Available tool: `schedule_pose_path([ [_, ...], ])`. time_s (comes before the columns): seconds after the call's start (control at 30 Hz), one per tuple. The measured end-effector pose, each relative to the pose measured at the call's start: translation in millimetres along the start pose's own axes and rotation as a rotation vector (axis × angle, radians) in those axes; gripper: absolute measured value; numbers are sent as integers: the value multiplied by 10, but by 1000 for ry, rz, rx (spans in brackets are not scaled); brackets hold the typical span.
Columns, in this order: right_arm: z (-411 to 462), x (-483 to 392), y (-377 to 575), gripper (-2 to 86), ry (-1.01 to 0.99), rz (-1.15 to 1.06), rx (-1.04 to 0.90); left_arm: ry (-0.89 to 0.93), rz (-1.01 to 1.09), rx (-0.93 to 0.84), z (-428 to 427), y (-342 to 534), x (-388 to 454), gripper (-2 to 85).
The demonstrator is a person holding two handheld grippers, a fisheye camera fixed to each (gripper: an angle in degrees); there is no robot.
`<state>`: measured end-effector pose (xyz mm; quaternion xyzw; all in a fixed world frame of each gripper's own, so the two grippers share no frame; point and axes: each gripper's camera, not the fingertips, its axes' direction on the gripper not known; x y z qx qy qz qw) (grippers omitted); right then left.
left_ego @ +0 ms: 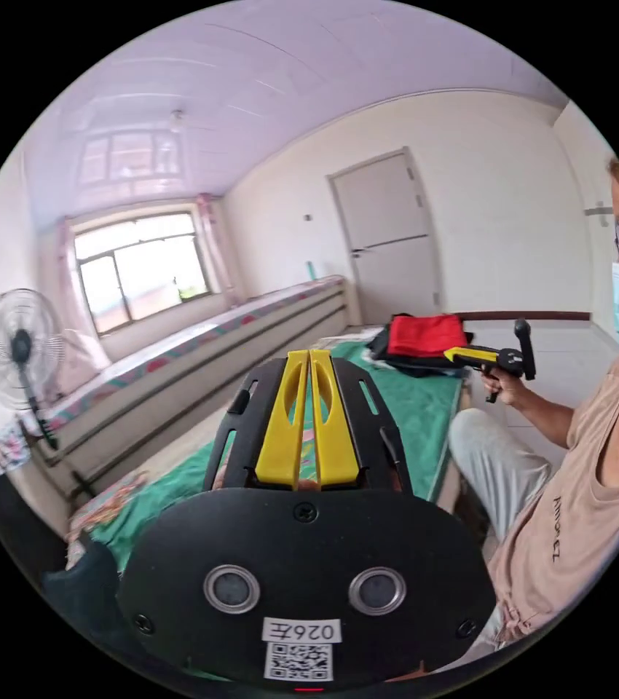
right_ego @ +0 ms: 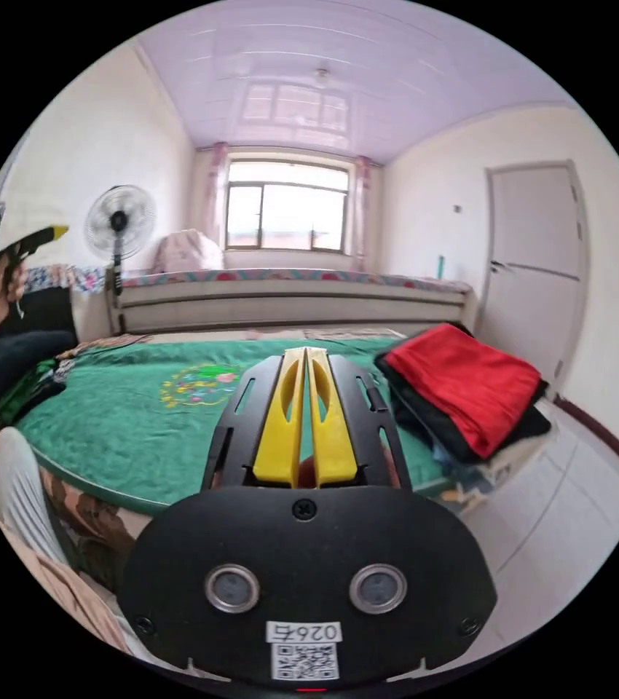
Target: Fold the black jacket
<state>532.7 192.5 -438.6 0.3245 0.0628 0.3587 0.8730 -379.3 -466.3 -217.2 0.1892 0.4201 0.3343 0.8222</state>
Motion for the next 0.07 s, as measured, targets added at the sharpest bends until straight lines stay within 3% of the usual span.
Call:
schedule_pose_path([
  [0.07, -217, 828, 346, -3, 149, 146, -26, 225, -26, -25, 1139, -191, 181, -4],
])
